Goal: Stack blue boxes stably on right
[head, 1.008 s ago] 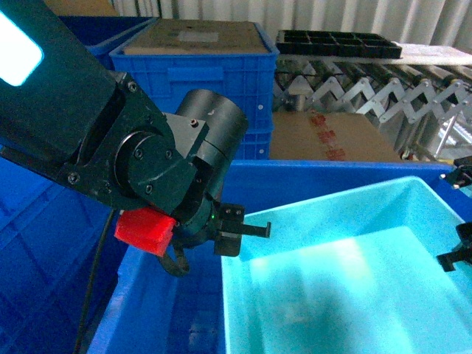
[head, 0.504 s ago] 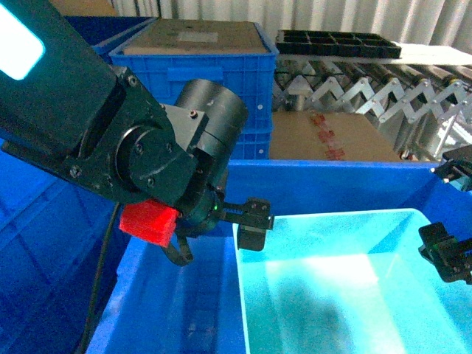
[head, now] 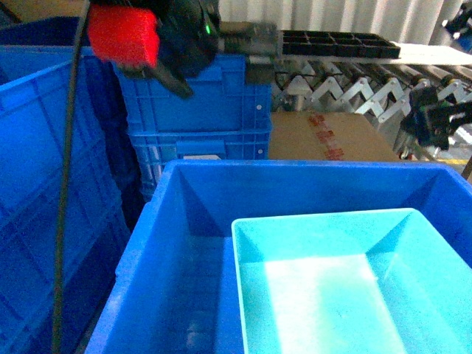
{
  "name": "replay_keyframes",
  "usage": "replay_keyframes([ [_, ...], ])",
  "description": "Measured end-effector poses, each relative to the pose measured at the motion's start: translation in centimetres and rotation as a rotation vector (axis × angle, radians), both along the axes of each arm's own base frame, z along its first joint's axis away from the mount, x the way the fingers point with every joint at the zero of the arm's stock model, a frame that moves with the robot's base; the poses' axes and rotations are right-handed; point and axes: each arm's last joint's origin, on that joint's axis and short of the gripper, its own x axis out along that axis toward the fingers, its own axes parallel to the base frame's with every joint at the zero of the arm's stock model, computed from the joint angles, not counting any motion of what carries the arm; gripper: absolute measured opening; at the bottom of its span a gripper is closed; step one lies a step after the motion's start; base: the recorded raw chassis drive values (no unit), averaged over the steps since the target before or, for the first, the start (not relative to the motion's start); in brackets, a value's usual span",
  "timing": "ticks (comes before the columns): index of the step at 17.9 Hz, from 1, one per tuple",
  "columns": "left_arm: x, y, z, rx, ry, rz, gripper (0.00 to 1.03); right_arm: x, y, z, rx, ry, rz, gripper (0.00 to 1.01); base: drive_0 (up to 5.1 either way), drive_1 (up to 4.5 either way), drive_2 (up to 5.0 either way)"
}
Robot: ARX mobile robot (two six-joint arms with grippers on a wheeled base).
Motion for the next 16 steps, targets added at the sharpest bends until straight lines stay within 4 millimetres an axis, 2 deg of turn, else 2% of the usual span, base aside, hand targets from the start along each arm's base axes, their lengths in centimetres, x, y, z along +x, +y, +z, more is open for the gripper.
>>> replay_keyframes([
  [2,-1.4,2.4,4.3,-0.008,-0.112,0.023,0.98,-0.8,-1.0,3.5,0.034,-0.095,-0.030,0.98,0.0,0.00,0.0],
  [3,-3.1,4.4,5.7,-0.006,-0.139,0.049,0.98,-1.9,-1.4,5.7,0.050,-0.163,-0.044,0.98,0.0,0.00,0.0],
  [5,-6.6,7.5,6.9,0.000,-0.140,0.124,0.98,-5.8,-2.4,8.5,0.075,-0.220,-0.081,0.98,0.0,0.00,0.0],
  [6,-8.3,8.5,7.4,-0.013,-0.138,0.133,0.98,-7.4,-3.0,8.9,0.081,-0.226,-0.106,0.98,0.0,0.00,0.0],
  [9,-10.2,9.3,8.2,-0.055,-0.167,0.117,0.98,-9.2,-3.7,9.1,0.093,-0.209,-0.138,0.98,0.0,0.00,0.0],
  [11,-13.3,10.6,9.6,-0.105,-0.237,0.135,0.98,-12.0,-4.2,10.4,0.114,-0.236,-0.171,0.98,0.0,0.00,0.0],
  [14,-17.5,11.6,8.3,-0.118,-0.177,0.214,0.98,-16.4,-4.6,12.3,0.140,-0.297,-0.213,0.98,0.0,0.00,0.0],
  [16,-18.4,11.5,8.1,-0.149,-0.183,0.243,0.98,-17.3,-4.6,13.0,0.156,-0.333,-0.264,0.98,0.0,0.00,0.0],
])
